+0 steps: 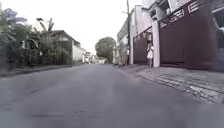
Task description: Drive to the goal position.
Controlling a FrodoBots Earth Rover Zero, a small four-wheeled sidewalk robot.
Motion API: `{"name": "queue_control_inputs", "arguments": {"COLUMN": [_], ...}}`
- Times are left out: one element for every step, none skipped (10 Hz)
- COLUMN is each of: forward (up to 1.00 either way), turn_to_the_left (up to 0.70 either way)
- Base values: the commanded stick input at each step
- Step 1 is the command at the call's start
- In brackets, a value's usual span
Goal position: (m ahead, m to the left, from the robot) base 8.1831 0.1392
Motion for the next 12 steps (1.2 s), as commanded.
{"name": "queue_control_inputs", "arguments": {"forward": [1.00,1.00,1.00,1.00,1.00,1.00,1.00,1.00,1.00,1.00,1.00,1.00], "turn_to_the_left": [-0.39,-0.40,-0.04,0.00,0.00,0.00,0.00,0.00,0.00,0.00,0.00,0.00]}}
